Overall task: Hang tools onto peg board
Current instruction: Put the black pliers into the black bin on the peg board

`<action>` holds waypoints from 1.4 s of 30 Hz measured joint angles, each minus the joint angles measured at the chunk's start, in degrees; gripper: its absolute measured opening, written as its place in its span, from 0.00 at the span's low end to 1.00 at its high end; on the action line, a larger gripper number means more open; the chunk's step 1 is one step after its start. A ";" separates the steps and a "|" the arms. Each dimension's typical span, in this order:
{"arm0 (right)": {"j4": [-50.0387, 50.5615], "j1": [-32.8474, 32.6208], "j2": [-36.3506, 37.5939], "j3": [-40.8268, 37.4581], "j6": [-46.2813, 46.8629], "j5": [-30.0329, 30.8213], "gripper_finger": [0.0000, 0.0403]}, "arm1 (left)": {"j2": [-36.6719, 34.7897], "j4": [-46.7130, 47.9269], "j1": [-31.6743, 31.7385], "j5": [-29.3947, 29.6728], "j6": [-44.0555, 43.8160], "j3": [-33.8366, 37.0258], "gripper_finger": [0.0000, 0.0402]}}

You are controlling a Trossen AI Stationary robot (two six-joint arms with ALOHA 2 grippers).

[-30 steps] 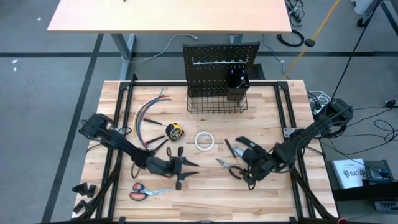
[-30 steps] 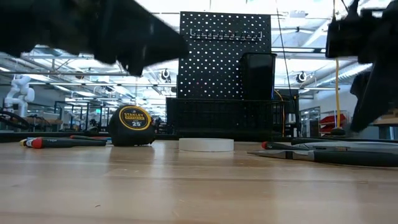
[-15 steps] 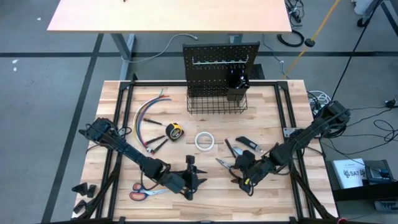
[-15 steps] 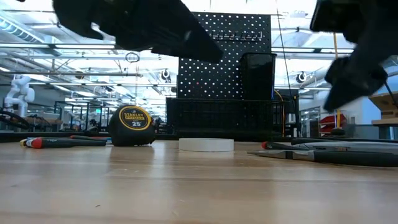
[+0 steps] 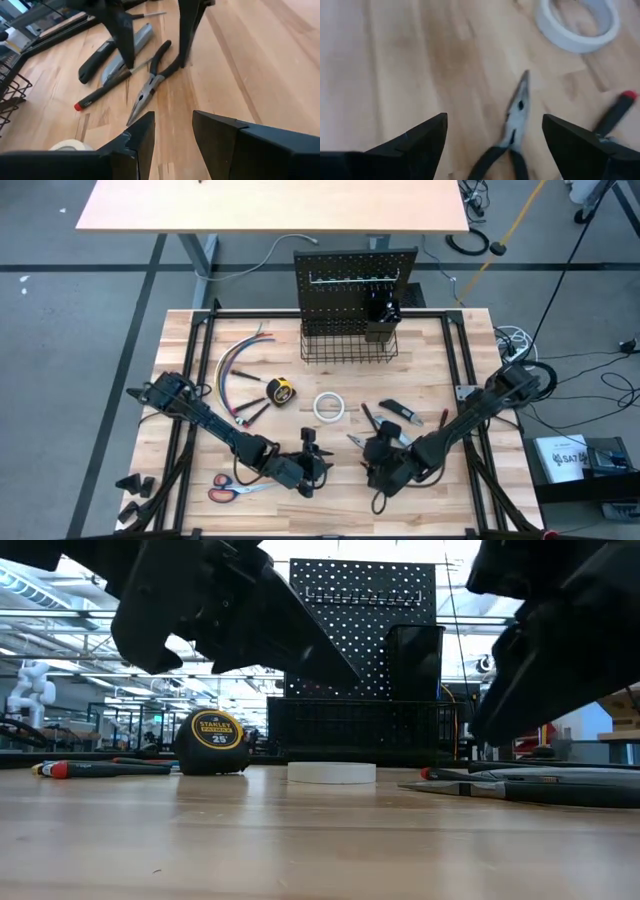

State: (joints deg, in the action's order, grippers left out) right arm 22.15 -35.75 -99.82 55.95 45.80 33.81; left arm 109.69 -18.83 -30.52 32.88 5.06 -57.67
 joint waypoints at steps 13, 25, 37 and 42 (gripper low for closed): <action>4.52 3.15 -7.06 2.52 3.25 -3.20 0.76 | 0.24 -0.31 0.17 -1.33 -0.13 0.00 0.35; 1.40 4.53 -8.58 2.57 4.11 -10.89 0.36 | 0.24 -0.35 0.17 -4.07 -0.17 0.00 0.35; -5.35 4.06 -8.84 2.35 -2.22 -8.56 0.14 | 0.24 -4.80 3.39 -11.34 -4.68 0.02 0.35; -11.25 3.20 -9.21 2.22 -6.01 -6.56 0.14 | 0.76 -5.03 4.92 -11.92 -7.48 0.02 0.35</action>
State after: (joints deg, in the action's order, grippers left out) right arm 10.90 -32.54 -109.03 58.17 39.80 27.25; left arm 110.46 -23.86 -25.60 20.97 -2.42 -57.65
